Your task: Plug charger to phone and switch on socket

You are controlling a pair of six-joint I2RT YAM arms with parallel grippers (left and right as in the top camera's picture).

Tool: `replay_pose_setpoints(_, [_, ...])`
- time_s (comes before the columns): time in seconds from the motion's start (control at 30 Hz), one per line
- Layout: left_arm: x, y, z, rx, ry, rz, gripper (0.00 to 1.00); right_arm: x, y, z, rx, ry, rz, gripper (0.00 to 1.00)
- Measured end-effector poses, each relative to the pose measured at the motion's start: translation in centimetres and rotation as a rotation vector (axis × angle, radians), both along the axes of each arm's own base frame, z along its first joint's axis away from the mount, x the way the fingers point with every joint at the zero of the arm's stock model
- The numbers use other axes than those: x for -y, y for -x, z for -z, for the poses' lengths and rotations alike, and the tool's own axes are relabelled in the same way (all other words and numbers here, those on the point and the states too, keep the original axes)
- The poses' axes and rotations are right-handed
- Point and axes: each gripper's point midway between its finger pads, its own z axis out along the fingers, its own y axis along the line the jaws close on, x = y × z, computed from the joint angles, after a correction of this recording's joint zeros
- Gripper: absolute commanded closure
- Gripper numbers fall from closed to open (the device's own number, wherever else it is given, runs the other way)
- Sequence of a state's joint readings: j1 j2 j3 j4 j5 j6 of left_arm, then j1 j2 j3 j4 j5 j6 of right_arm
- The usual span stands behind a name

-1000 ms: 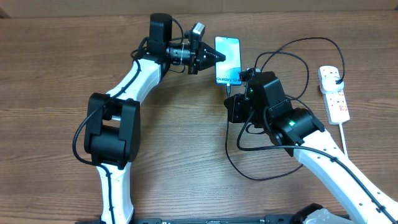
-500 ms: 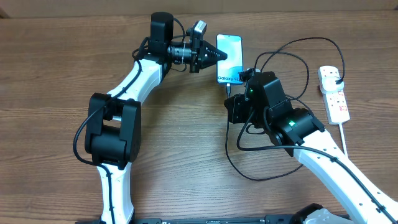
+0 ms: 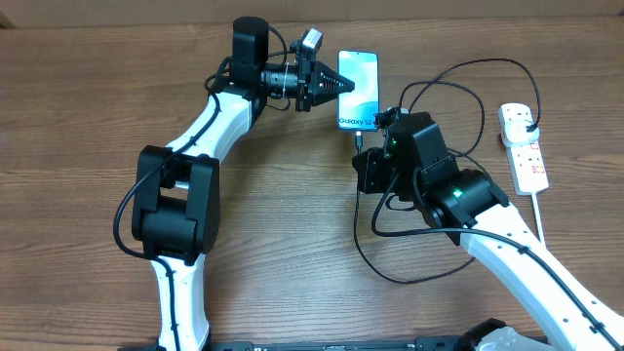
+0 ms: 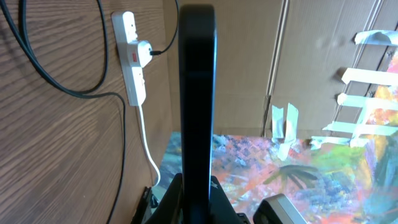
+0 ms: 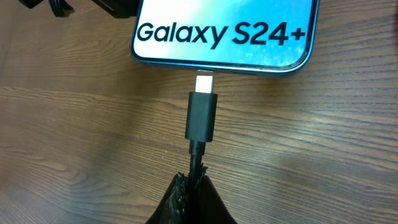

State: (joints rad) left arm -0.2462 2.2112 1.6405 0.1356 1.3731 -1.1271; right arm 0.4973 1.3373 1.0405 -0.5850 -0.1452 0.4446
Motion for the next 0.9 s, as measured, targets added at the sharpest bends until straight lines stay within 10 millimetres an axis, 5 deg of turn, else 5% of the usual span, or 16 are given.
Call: replay_pose_setpoints(0.9, [0.00, 0.15, -0.08, 0.008, 0.005, 0.010, 0.96, -0.04, -0.13, -0.11, 0.007, -0.002, 0.002, 0.96])
